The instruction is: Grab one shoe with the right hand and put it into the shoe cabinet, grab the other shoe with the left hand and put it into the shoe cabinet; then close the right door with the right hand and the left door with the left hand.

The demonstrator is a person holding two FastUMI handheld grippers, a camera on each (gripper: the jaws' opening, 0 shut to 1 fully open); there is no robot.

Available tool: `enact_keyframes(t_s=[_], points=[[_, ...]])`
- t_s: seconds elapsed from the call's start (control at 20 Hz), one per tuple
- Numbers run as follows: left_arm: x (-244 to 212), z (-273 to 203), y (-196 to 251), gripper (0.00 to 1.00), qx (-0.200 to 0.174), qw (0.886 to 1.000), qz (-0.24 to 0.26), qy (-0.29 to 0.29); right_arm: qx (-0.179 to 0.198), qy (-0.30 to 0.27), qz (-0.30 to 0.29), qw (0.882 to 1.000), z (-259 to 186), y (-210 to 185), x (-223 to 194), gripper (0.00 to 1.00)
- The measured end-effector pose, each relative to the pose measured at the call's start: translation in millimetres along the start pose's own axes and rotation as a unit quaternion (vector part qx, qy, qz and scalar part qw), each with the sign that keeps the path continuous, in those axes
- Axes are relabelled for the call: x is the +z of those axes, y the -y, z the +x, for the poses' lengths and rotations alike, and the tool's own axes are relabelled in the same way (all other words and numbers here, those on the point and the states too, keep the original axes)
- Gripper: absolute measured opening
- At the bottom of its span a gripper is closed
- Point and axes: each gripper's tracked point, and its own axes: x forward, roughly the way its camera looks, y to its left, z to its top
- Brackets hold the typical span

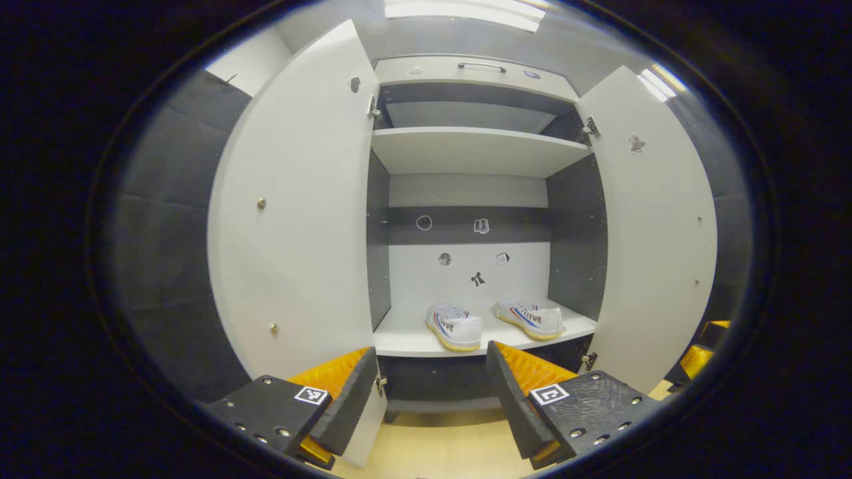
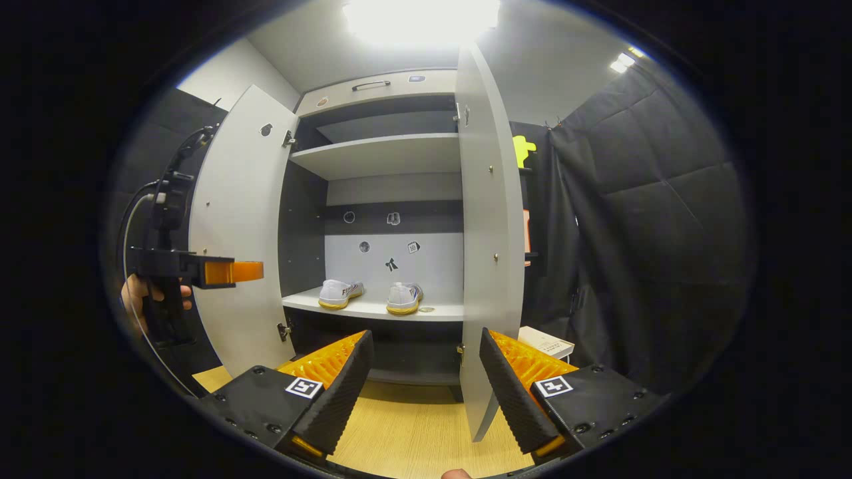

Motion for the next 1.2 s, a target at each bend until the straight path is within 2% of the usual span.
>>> enact_keyframes(t_s=[0.05, 0.15, 0.2, 0.25, 0.3, 0.4, 0.45, 0.5, 0.6, 0.65, 0.75, 0.8, 1.05, 1.15, 1.2], points=[[-5.1, -10.1, -2.1, 0.98, 0.001, 1.0, 0.002, -0.001, 0.002, 0.001, -0.001, 1.0, -1.2, -0.9, 0.5, 1.0], [-12.3, -26.1, -7.2, 0.98, 0.004, 1.0, 0.006, -0.002, 0.004, 0.002, 0.0, 1.0, -1.7, -2.4, 2.3, 0.96], [-15.1, -31.6, -9.7, 0.98, 0.005, 1.0, 0.009, -0.004, 0.006, 0.002, 0.002, 1.0, -2.4, -2.7, 3.5, 1.0], [-18.4, -37.6, -14.1, 0.93, 0.008, 1.0, 0.009, -0.007, 0.008, 0.002, 0.004, 1.0, -2.8, -4.0, 4.1, 0.96], [-19.8, -42.7, -16.9, 0.98, 0.01, 1.0, 0.006, -0.008, 0.009, 0.001, 0.006, 1.0, -3.5, -4.0, 5.2, 0.96], [-23.2, -51.9, -20.4, 0.98, 0.011, 1.0, -0.004, -0.008, 0.009, -0.001, 0.012, 1.0, -5.4, -1.5, 7.8, 0.96], [-24.9, -56.8, -21.9, 0.93, 0.013, 1.0, -0.007, -0.008, 0.008, -0.002, 0.013, 1.0, -5.7, 1.7, 9.6, 0.96], [-24.9, -61.1, -23.0, 0.98, 0.013, 1.0, -0.007, -0.007, 0.002, -0.004, 0.012, 1.0, -6.4, 7.8, 12.7, 1.0], [-28.7, -68.2, -24.1, 0.98, 0.013, 1.0, -0.009, -0.009, -0.016, -0.001, 0.009, 1.0, -9.2, 26.9, 21.4, 1.0], [-30.8, -70.9, -24.4, 0.93, 0.013, 1.0, -0.011, -0.01, -0.029, 0.001, 0.007, 1.0, -10.8, 38.8, 25.4, 1.0], [-35.3, -74.2, -25.7, 0.93, 0.015, 1.0, -0.014, -0.015, -0.061, 0.005, 0.005, 0.998, -11.9, 66.3, 33.8, 1.0], [-36.3, -75.2, -26.4, 0.98, 0.015, 1.0, -0.016, -0.016, -0.079, 0.007, 0.004, 0.997, -13.2, 81.4, 37.4, 0.96], [-38.9, -82.0, -29.7, 0.93, 0.019, 0.999, -0.022, -0.015, -0.159, 0.02, 0.004, 0.987, -15.0, 145.1, 61.1, 0.96], [-39.8, -85.4, -33.3, 0.93, 0.024, 0.999, -0.02, -0.015, -0.188, 0.027, 0.0, 0.982, -8.8, 166.3, 72.2, 0.99], [-41.3, -87.4, -34.7, 0.98, 0.025, 0.999, -0.018, -0.017, -0.2, 0.029, -0.002, 0.979, -3.8, 175.2, 77.2, 1.0]])
